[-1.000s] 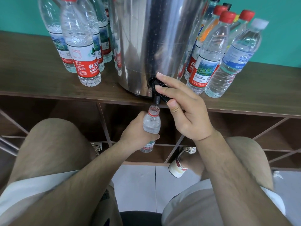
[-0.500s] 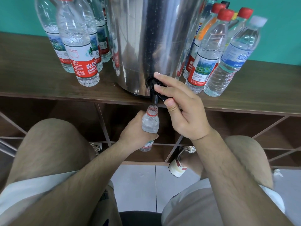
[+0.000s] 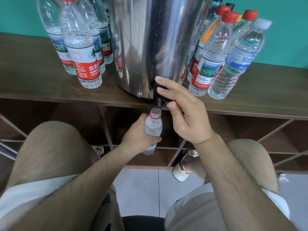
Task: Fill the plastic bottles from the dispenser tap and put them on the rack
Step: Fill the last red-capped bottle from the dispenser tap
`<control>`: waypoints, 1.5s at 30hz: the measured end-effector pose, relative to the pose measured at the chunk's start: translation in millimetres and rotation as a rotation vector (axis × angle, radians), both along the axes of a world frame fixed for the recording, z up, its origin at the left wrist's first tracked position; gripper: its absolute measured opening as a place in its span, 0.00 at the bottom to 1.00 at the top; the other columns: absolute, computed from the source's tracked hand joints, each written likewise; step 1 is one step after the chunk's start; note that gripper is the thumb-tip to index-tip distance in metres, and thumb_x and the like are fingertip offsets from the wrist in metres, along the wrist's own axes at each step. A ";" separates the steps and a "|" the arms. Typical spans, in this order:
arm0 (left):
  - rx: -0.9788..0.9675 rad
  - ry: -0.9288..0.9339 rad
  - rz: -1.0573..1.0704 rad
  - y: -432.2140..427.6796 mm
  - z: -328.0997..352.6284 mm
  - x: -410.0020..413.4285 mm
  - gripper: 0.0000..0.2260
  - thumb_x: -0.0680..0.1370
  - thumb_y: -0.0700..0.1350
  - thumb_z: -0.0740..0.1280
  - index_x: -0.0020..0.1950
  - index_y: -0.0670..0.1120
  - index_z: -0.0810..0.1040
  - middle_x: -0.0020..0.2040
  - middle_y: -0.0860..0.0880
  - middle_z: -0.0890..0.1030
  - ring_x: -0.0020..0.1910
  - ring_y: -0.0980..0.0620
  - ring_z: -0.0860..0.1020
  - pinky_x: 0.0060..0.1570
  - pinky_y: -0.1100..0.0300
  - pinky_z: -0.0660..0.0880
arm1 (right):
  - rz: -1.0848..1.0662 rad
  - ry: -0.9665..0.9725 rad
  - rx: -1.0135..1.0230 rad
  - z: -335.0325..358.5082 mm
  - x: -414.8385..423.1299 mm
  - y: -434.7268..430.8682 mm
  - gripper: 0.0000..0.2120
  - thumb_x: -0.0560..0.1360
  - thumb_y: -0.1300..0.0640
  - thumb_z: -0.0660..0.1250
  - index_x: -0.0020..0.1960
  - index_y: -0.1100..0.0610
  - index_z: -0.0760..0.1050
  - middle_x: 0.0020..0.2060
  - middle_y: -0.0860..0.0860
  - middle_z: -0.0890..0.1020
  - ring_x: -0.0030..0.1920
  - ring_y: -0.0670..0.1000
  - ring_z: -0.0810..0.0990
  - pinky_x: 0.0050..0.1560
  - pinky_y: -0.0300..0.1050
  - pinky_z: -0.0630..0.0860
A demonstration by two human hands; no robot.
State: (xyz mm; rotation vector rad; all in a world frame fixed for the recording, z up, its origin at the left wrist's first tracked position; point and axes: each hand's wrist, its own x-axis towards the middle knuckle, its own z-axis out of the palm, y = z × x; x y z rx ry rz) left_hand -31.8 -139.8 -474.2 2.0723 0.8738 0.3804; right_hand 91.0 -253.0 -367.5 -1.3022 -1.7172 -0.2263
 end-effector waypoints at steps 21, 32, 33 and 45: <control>-0.018 0.003 0.004 -3.9 5.3 -1.1 0.30 0.69 0.50 0.82 0.64 0.53 0.71 0.53 0.56 0.79 0.54 0.52 0.81 0.59 0.49 0.82 | -0.087 -0.058 0.011 -2.7 -3.2 1.8 0.17 0.82 0.72 0.56 0.67 0.68 0.77 0.72 0.60 0.76 0.74 0.55 0.74 0.73 0.48 0.72; -0.048 -0.003 0.003 -5.1 9.2 -2.8 0.29 0.69 0.49 0.82 0.63 0.53 0.71 0.52 0.56 0.79 0.53 0.52 0.81 0.59 0.49 0.81 | -0.103 -0.057 0.013 -0.7 -5.5 0.1 0.19 0.79 0.76 0.57 0.66 0.69 0.77 0.71 0.59 0.75 0.73 0.55 0.75 0.71 0.44 0.73; -0.060 -0.009 0.004 -5.3 9.5 -3.2 0.29 0.69 0.49 0.82 0.63 0.53 0.71 0.52 0.56 0.79 0.53 0.52 0.81 0.59 0.48 0.81 | -0.107 -0.057 0.010 -0.7 -5.4 -0.2 0.19 0.79 0.76 0.57 0.66 0.69 0.77 0.71 0.60 0.76 0.73 0.55 0.75 0.70 0.45 0.73; -0.066 -0.007 0.006 -5.6 9.2 -3.0 0.30 0.69 0.48 0.82 0.64 0.54 0.70 0.52 0.57 0.78 0.54 0.52 0.81 0.60 0.49 0.81 | -0.137 -0.066 0.007 1.9 -7.2 0.2 0.19 0.78 0.77 0.58 0.65 0.69 0.78 0.70 0.62 0.77 0.72 0.57 0.76 0.71 0.45 0.73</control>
